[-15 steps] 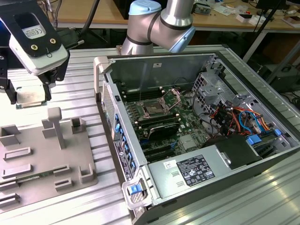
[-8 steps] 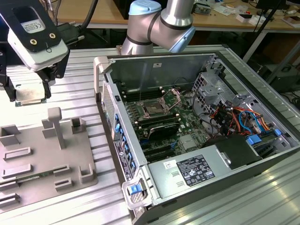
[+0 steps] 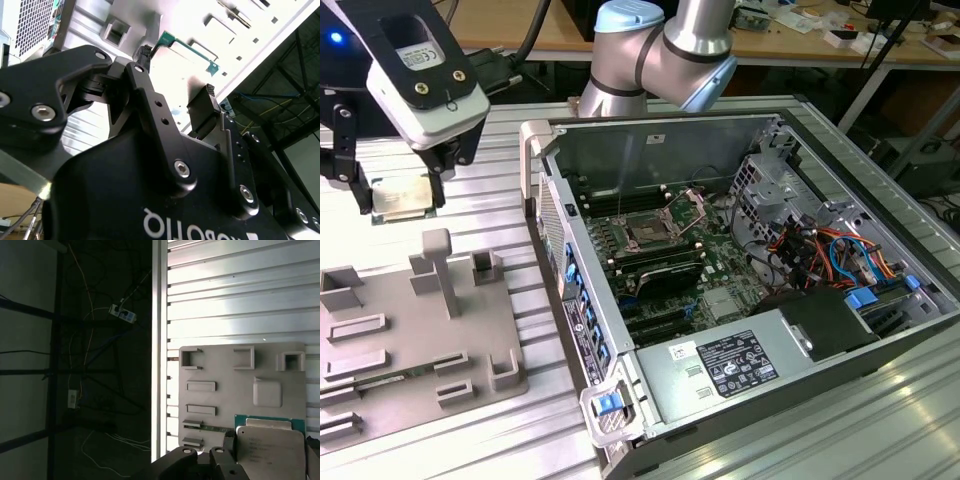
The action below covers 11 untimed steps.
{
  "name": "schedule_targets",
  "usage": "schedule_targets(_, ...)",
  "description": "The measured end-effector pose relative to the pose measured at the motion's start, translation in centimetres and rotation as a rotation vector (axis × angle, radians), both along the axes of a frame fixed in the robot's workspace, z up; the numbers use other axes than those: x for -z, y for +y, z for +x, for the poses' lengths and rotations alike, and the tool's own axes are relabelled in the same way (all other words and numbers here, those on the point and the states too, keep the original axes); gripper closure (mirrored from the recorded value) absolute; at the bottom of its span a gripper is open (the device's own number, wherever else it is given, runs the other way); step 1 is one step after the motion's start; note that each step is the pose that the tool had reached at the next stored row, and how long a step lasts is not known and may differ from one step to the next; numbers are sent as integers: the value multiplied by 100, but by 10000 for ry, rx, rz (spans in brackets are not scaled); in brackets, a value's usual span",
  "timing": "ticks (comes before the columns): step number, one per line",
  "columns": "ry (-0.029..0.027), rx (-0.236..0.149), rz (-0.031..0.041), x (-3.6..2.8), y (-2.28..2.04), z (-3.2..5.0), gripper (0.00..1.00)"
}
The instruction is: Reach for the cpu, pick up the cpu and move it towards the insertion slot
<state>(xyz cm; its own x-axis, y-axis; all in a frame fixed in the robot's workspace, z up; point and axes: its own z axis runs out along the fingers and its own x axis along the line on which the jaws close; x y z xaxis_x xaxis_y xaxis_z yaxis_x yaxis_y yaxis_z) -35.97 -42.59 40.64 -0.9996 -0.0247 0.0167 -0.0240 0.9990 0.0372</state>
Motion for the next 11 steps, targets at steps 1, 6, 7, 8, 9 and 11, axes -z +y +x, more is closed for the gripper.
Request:
schedule_targets(1, 1, 0, 0, 0, 0, 0, 45)
schedule_targets(6, 0, 1, 0, 0, 0, 2, 45)
schedule_targets(7, 0, 1, -1, 0, 0, 2, 45)
schedule_targets(8, 0, 0, 0, 0, 0, 2, 45)
schedule_targets(9, 1, 0, -1, 0, 0, 2, 45)
schedule_targets(11, 1, 1, -1, 0, 0, 2, 45)
